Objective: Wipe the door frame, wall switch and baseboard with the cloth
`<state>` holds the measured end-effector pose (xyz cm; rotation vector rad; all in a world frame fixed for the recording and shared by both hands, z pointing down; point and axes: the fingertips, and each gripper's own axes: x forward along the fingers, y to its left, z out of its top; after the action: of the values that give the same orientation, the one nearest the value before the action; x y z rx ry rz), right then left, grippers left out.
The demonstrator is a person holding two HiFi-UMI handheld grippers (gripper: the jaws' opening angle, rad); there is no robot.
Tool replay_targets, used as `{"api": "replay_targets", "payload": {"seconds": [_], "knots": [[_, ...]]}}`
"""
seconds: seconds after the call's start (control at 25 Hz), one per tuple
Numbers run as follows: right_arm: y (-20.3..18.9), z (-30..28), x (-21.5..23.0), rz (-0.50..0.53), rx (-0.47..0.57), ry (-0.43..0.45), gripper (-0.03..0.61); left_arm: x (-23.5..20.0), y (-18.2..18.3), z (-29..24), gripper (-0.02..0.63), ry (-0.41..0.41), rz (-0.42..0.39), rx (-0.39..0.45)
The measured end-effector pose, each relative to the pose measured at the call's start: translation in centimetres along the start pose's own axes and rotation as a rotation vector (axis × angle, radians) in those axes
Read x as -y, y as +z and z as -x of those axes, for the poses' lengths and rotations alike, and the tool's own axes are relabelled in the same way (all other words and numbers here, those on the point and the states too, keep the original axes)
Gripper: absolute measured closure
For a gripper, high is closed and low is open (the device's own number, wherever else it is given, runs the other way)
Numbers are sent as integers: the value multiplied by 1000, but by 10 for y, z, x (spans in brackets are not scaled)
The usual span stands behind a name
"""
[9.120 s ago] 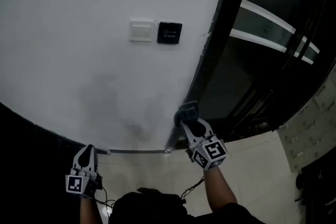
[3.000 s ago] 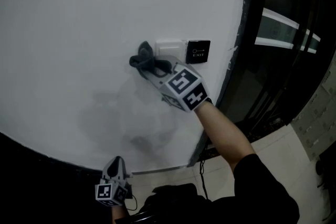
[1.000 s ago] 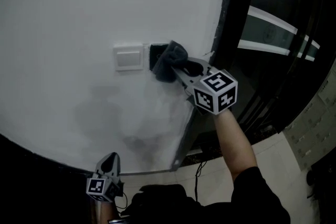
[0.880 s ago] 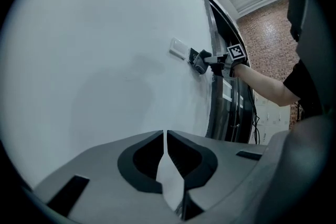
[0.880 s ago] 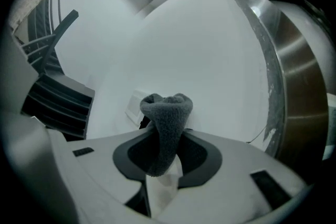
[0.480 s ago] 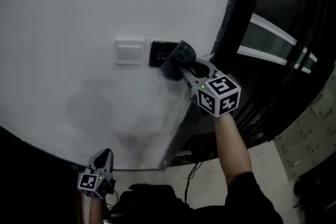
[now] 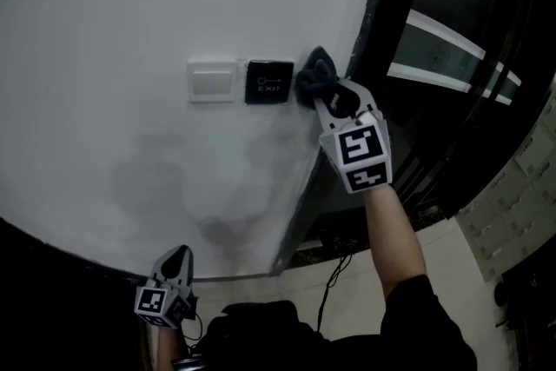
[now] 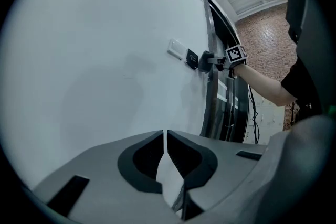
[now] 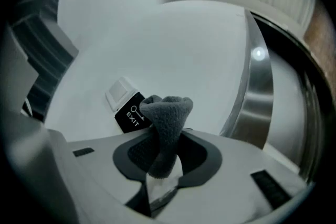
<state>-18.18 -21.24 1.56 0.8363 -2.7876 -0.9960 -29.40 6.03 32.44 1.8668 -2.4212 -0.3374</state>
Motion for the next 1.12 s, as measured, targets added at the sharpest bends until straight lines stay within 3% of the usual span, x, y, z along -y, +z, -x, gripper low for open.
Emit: {"api": "replay_targets", "payload": {"seconds": [0.08,0.2,0.28,0.52,0.8,1.12], "knots": [[23,9,5,166,29,-113,485,-2,1,-3,609,-7,5,2],[58,8,-5,577,21,-285,485,-13,4,-4,609,1,7,6],[67,-4,-18,760,-14,-353,485,-20,5,-1,609,0,0,2],[68,-32,-38,797,-112,-401,485,-45,3,22,609,35,24,-31],[41,-50,-65,777,-189,-380,485,-85,18,50,609,77,4,-29],[20,-50,-77,759,-242,-388,483,-106,19,56,609,53,-25,-64]]}}
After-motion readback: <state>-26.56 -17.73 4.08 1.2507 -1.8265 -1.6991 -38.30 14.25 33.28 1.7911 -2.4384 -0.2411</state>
